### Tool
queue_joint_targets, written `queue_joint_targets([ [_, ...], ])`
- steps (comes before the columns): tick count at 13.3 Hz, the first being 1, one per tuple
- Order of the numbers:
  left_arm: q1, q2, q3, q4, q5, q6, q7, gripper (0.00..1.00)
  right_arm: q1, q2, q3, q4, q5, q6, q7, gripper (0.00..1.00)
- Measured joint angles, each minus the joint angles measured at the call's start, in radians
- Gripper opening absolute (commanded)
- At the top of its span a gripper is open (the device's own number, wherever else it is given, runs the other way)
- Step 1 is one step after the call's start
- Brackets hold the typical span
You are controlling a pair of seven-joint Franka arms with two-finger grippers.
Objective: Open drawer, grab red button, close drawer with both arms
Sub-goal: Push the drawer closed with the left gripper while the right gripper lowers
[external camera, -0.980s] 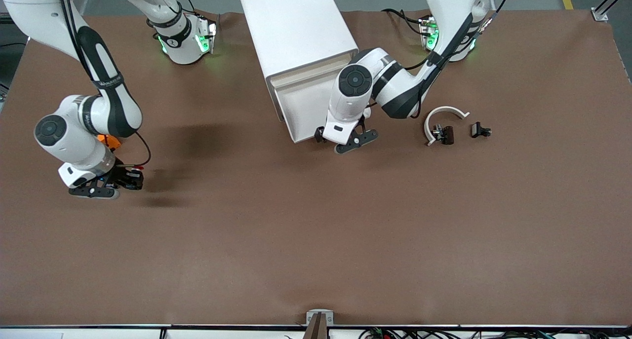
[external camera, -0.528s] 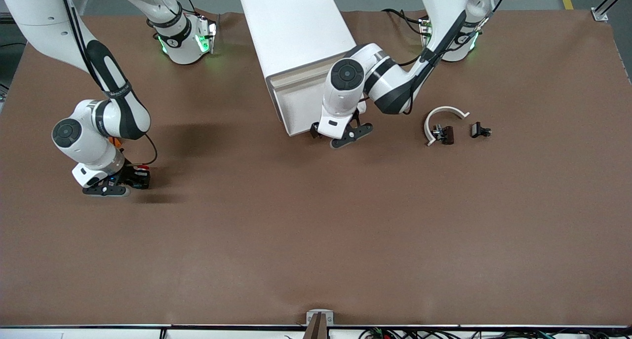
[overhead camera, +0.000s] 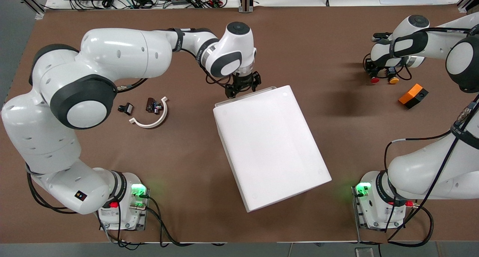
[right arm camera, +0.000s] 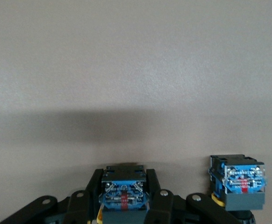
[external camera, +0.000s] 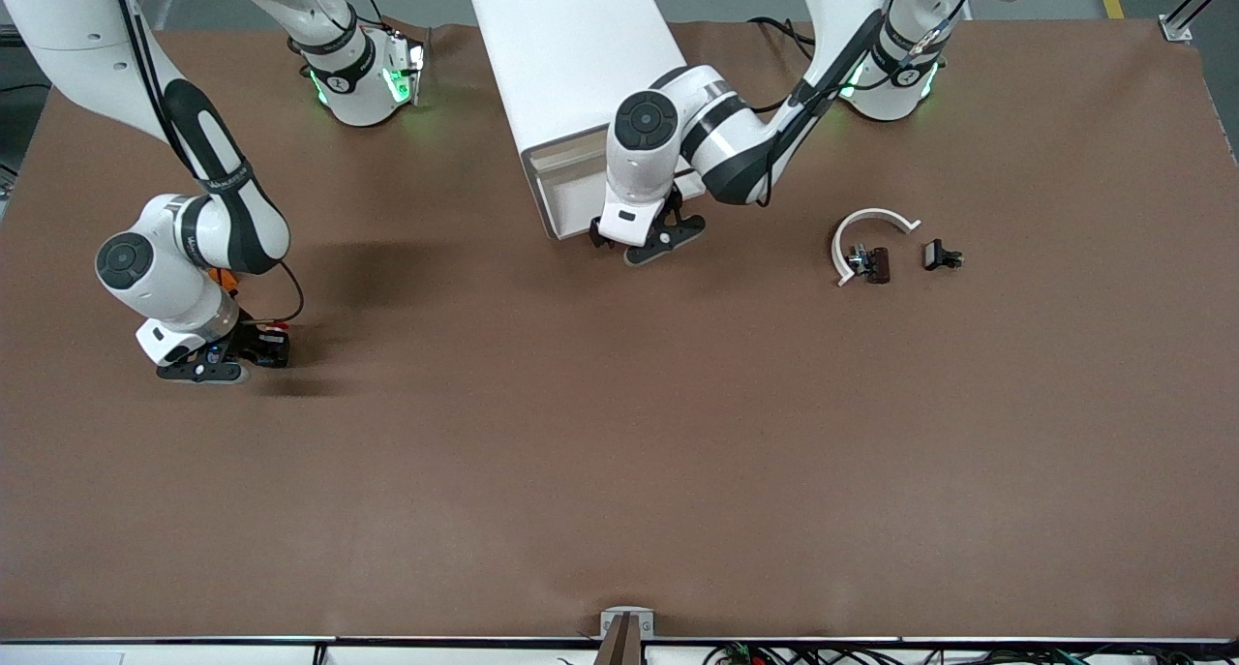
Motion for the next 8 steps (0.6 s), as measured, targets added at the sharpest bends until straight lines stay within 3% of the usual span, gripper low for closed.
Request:
queue_joint_targets([
  [8,-0.086,0.026,-0.001,0.002,0.0,-0.012,-0.083,1.0,-0.019,0.0,0.0,-0.009,0.0,0.002,0.0,0.0],
])
